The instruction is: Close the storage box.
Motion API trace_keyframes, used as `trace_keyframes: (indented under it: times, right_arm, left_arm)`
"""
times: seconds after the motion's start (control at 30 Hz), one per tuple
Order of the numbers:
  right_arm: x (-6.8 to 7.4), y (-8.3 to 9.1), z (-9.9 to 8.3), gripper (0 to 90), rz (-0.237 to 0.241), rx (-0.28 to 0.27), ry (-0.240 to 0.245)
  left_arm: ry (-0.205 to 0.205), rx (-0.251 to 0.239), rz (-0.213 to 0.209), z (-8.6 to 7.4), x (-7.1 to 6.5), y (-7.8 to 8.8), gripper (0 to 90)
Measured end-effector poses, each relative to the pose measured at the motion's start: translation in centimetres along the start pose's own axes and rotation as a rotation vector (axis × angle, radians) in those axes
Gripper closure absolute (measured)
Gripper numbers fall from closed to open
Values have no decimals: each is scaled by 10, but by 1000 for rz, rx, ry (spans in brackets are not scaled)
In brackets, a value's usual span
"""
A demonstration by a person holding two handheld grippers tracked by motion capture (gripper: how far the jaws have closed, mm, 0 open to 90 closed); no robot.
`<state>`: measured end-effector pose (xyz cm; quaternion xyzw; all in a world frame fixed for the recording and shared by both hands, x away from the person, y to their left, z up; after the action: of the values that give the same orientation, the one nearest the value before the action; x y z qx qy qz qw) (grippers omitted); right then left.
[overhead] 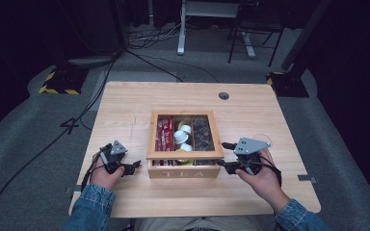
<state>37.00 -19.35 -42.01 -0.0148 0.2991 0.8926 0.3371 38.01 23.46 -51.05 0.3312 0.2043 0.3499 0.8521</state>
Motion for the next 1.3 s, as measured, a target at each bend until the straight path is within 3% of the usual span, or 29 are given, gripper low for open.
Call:
trace_keyframes:
  times: [0.47, 0.63, 0.73, 0.8, 1.1, 1.3]
  right_arm:
    - [4, -4, -9, 394, 30, 35, -6]
    - [5, -5, -13, 380, 66, 68, -17]
    - [8, -8, -18, 363, 79, 100, 2]
    - [9, -8, -19, 343, 93, 75, -40]
    - [6, -7, -11, 290, 104, 59, -54]
    - [-1, -10, 2, 266, 118, 14, -106]
  left_arm:
    - [1, -1, -1, 0, 0, 0, 210]
    - [1, 0, -1, 0, 0, 0, 210]
    - [5, -2, -1, 1, 0, -1, 208]
    - [0, -5, 1, 1, 0, -2, 207]
    - [0, -4, 2, 1, 0, -2, 207]
    - [7, -1, 0, -4, 0, 3, 208]
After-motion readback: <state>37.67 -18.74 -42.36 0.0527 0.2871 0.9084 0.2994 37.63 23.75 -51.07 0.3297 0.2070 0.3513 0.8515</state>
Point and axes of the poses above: each handheld gripper's, and its own axes: y roughly backward along the jaws, z roughly out of its top, x roughly to its left, the point moved 1 cm from there along -y, roughly forward along the jaws, and after that the axes turned 8 degrees about -z, right-handed, at the moved point
